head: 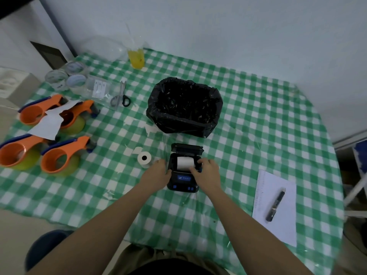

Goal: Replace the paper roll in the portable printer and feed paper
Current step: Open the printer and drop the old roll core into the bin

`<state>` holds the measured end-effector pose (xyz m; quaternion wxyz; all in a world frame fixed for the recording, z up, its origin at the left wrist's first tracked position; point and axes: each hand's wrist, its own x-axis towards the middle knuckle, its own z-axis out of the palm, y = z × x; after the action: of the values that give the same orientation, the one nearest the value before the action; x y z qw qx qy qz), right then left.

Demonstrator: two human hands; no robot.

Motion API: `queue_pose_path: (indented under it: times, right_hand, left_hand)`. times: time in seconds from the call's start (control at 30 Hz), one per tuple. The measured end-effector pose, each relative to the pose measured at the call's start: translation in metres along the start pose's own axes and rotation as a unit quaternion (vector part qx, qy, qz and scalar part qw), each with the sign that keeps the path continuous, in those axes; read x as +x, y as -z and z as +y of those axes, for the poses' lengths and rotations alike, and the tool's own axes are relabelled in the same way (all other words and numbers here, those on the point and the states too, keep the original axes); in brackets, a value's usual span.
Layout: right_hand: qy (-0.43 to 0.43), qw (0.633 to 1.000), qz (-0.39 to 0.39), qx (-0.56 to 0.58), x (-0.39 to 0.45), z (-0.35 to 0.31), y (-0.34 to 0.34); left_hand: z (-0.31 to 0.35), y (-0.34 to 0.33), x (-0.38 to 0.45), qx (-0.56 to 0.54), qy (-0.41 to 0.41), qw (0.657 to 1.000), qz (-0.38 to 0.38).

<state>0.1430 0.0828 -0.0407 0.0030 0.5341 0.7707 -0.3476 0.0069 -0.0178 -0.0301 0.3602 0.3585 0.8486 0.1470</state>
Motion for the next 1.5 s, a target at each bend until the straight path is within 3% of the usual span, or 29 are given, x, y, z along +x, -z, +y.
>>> queue_pose_path:
  times: [0.2,0.37,0.47,0.67,0.8,0.87,1.0,1.07,1.27,1.5]
  right_hand:
    - [-0.007,1.0,0.001,0.015,0.001,-0.004,-0.008]
    - [0.072,0.991,0.023,0.114,-0.012,-0.011,0.012]
    - [0.062,0.974,0.039,0.216,-0.019,-0.031,0.032]
    - [0.116,0.934,0.168,0.294,-0.001,-0.088,0.077]
    - [0.137,0.919,0.207,0.305,0.036,-0.132,0.095]
    - [0.123,0.927,0.199,0.292,0.058,-0.144,0.096]
    - [0.062,0.978,0.077,0.186,0.083,-0.138,0.086]
    - [0.06,0.983,0.063,0.162,0.081,-0.132,0.079]
    - [0.137,0.984,0.046,0.102,0.056,-0.115,0.049]
    - [0.271,0.962,0.013,-0.024,0.034,-0.093,0.019]
  left_hand:
    - [0.005,0.006,-0.003,-0.007,-0.023,0.999,0.023]
    - [0.01,0.024,-0.003,-0.02,-0.033,0.998,0.054]
    - [0.016,0.038,0.001,-0.041,-0.053,0.993,0.099]
    - [0.024,0.068,0.01,-0.069,-0.076,0.985,0.139]
    - [0.021,0.081,0.015,-0.076,-0.056,0.985,0.143]
    - [0.019,0.084,0.017,-0.082,-0.054,0.984,0.147]
    - [0.006,0.084,0.022,-0.066,-0.039,0.985,0.152]
    - [-0.004,0.081,0.025,-0.041,-0.034,0.988,0.147]
    - [-0.036,0.066,0.029,0.079,0.015,0.997,-0.01]
    - [-0.046,0.052,0.034,0.173,0.006,0.985,-0.02]
